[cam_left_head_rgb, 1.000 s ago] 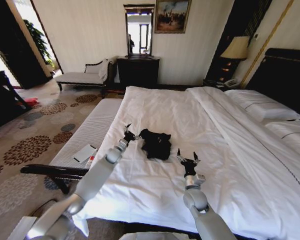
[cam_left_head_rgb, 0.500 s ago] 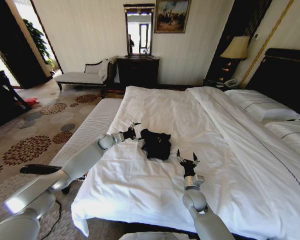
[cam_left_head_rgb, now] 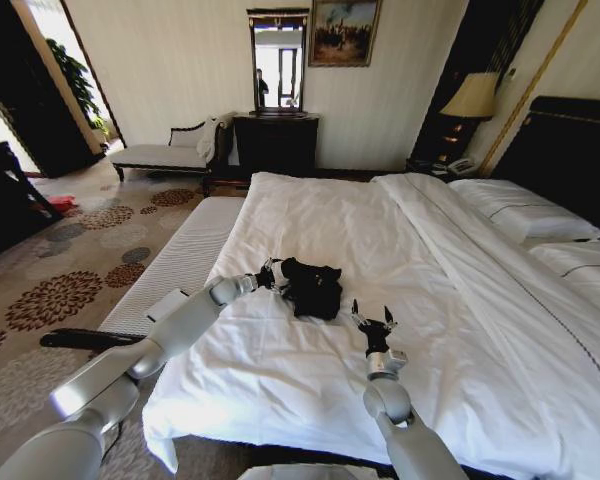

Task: Fold the clothes on the bed.

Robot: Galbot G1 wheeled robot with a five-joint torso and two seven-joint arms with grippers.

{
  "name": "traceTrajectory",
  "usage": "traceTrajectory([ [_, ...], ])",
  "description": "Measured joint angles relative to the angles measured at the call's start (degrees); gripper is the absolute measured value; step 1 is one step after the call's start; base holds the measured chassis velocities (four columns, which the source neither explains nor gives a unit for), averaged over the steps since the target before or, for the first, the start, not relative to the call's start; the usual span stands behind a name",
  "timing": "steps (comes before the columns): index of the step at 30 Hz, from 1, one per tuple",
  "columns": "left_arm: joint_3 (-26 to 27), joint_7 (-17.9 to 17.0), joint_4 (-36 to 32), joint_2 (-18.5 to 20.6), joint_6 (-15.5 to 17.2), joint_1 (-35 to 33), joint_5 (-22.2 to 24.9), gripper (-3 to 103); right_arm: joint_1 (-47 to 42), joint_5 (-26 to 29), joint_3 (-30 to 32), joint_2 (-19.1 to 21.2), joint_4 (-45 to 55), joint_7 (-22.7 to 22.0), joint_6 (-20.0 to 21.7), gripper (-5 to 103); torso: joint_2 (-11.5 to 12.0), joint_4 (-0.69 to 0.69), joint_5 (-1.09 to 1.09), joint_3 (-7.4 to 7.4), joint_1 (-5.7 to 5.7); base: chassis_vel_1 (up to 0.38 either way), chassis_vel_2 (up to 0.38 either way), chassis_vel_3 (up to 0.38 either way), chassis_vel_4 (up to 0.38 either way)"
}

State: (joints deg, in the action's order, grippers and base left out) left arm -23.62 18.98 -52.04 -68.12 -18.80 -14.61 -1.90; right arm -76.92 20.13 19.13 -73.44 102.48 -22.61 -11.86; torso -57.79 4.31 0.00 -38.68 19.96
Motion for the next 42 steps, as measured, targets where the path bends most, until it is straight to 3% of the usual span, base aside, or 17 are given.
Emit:
traceTrajectory([
  [7, 0.7, -2.4, 3.13, -3.22, -0.51, 0.48, -0.2, 77, -0.06, 0.15, 0.28, 0.19, -0.36, 0.01, -0.34, 100, 0.0, 0.0, 0.01, 0.0, 0.0, 0.0, 0.0, 0.0, 0.0],
  [10, 1.09, -2.61, 4.29, -4.72, -0.91, 0.5, -0.11, 61, -0.12, 0.17, 0.32, 0.23, -0.39, 0.03, -0.52, 100, 0.0, 0.0, 0.0, 0.0, 0.0, 0.0, 0.0, 0.0, 0.0],
  [12, 1.26, -2.66, 4.44, -5.05, -0.99, 0.48, -0.01, 61, -0.15, 0.17, 0.37, 0.26, -0.39, 0.04, -0.58, 100, 0.0, 0.0, 0.0, 0.0, 0.0, 0.0, 0.0, 0.0, 0.0],
  [13, 1.38, -2.69, 4.54, -5.28, -1.08, 0.42, 0.04, 56, -0.19, 0.17, 0.41, 0.3, -0.42, 0.04, -0.64, 100, 0.0, 0.0, 0.0, 0.0, 0.0, 0.0, 0.0, 0.0, 0.0],
  [17, 1.52, -2.85, 4.67, -5.45, -1.15, 0.18, 0.05, 40, -0.28, 0.18, 0.48, 0.37, -0.59, 0.07, -0.81, 100, 0.0, -0.01, 0.0, 0.0, 0.0, 0.0, 0.0, 0.0, 0.0],
  [18, 1.52, -2.85, 4.67, -5.45, -1.15, 0.18, 0.05, 40, -0.28, 0.18, 0.48, 0.37, -0.59, 0.07, -0.81, 100, 0.0, -0.01, 0.0, 0.0, 0.0, 0.0, 0.0, 0.0, 0.0],
  [22, 1.6, -2.86, 4.57, -5.17, -1.15, -0.1, 0.05, 18, -0.29, 0.17, 0.48, 0.36, -0.74, 0.09, -0.94, 100, 0.0, -0.01, 0.0, 0.0, 0.0, 0.0, 0.0, 0.0, 0.0],
  [24, 1.73, -2.87, 4.44, -5.03, -1.15, -0.2, 0.05, 18, -0.29, 0.17, 0.48, 0.33, -0.76, 0.09, -0.96, 100, 0.0, -0.01, 0.0, 0.0, 0.0, 0.0, 0.0, 0.0, 0.0],
  [27, 2.67, -2.86, 3.79, -4.5, -1.13, -0.68, 0.1, 3, -0.34, 0.17, 0.51, 0.29, -0.76, 0.1, -0.98, 100, -0.01, 0.0, 0.0, 0.0, 0.0, 0.0, 0.0, 0.0, 0.0],
  [35, 10.63, -3.32, -0.37, -2.25, -0.14, -3.91, 1.65, 1, -0.78, 0.1, 1.3, 0.5, -0.21, 0.1, -0.98, 100, 0.0, 0.01, -0.02, 0.0, 0.0, 0.0, 0.0, 0.0, 0.0],
  [39, 16.38, -3.72, -6.5, 1.07, 0.84, -8.23, 3.08, 1, -1.17, 0.07, 1.65, 0.48, 0.39, 0.06, -0.99, 100, -0.01, 0.03, -0.01, 0.01, 0.0, 0.0, 0.0, 0.0, 0.0],
  [42, 20.21, -3.59, -12.2, 6.04, 1.29, -14.01, 4.12, 1, -1.51, -0.13, 1.79, 0.61, 0.52, 0.04, -0.98, 100, -0.01, -0.02, -0.04, 0.01, -0.01, 0.0, 0.0, 0.0, 0.0],
])
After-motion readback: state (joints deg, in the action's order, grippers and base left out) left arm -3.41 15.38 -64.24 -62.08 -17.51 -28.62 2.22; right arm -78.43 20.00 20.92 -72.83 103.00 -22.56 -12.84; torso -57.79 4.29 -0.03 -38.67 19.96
